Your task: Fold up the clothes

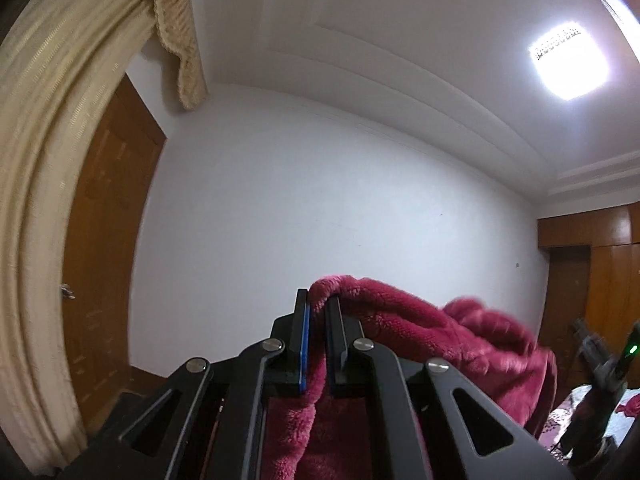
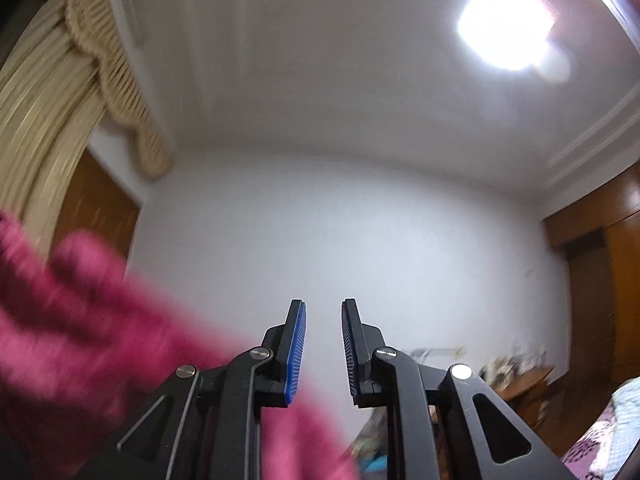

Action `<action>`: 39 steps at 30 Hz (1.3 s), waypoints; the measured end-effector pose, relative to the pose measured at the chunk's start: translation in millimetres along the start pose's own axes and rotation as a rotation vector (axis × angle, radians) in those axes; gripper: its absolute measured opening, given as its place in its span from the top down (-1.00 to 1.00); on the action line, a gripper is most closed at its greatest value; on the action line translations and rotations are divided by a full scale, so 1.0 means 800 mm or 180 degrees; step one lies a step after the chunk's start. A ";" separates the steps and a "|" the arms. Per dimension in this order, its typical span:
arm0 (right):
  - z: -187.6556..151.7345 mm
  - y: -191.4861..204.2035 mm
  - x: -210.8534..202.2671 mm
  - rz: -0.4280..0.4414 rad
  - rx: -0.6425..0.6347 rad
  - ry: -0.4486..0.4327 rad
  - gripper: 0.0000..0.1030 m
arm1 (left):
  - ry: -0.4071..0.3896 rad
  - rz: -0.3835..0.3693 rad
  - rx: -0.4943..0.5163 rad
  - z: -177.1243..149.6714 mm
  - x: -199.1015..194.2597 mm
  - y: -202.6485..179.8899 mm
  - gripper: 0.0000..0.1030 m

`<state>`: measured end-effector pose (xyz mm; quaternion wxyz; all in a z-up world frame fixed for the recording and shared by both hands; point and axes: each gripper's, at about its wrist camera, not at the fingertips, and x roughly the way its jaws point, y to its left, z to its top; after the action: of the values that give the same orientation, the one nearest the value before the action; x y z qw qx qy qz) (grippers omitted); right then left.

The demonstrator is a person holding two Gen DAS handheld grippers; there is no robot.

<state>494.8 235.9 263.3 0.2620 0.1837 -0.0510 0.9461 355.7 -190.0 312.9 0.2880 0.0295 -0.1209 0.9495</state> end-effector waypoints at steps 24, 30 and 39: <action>-0.391 0.115 -0.018 0.2983 0.0089 0.3375 -0.08 | 0.1169 0.0129 0.0349 -0.091 0.114 -0.024 0.87; -0.467 0.149 -0.062 0.3894 0.0244 0.4133 -0.08 | 0.1405 0.0298 0.0114 -0.110 0.170 0.029 0.87; -0.509 0.192 -0.041 0.4013 0.0471 0.4970 -0.08 | 0.1959 0.0528 -0.0001 -0.186 0.181 0.075 0.86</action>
<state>311.2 167.2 -127.0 -0.3386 -0.5325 0.1059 0.7685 203.8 -123.7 174.3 0.2327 -0.2692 -0.0303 0.9341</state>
